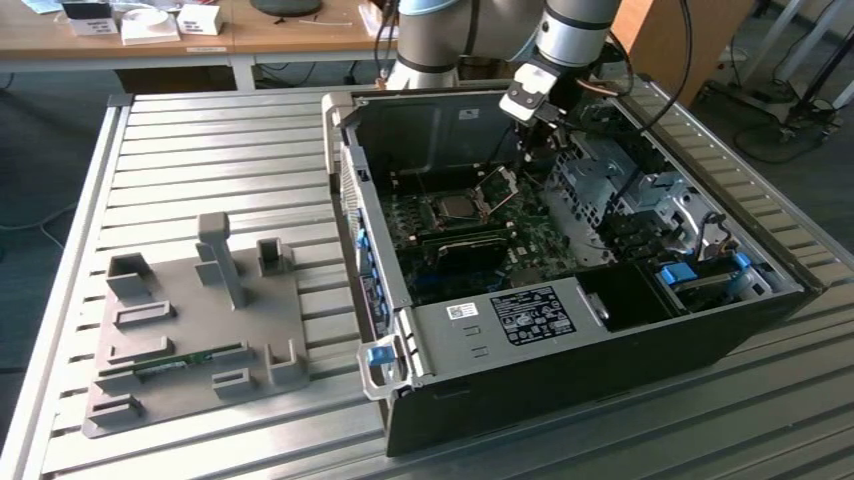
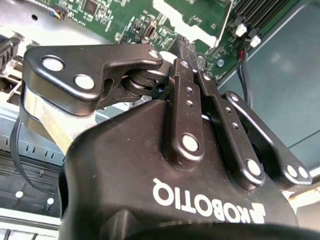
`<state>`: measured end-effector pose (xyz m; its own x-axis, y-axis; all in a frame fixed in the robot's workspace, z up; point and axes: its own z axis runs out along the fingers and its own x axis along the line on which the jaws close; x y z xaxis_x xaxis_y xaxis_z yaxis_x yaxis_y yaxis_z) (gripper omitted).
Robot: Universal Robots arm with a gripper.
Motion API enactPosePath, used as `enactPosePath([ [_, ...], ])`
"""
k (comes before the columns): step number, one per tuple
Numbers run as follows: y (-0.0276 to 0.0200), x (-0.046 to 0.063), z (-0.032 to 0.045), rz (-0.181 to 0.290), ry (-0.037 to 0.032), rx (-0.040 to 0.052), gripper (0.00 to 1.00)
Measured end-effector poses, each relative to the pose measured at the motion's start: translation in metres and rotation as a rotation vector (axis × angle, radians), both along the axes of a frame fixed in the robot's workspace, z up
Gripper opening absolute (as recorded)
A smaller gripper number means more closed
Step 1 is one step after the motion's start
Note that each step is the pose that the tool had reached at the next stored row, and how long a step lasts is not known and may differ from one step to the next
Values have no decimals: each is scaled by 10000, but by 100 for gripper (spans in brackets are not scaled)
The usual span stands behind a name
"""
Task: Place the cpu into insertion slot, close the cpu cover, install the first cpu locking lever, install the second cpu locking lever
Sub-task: 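Close the cpu cover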
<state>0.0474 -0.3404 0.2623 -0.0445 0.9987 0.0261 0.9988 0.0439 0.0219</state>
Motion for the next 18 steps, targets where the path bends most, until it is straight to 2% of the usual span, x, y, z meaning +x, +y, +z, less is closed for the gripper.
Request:
enactPosePath([
  [7,0,58,-17,0,0,1,11],
  [18,0,59,-169,0,-21,0,11],
])
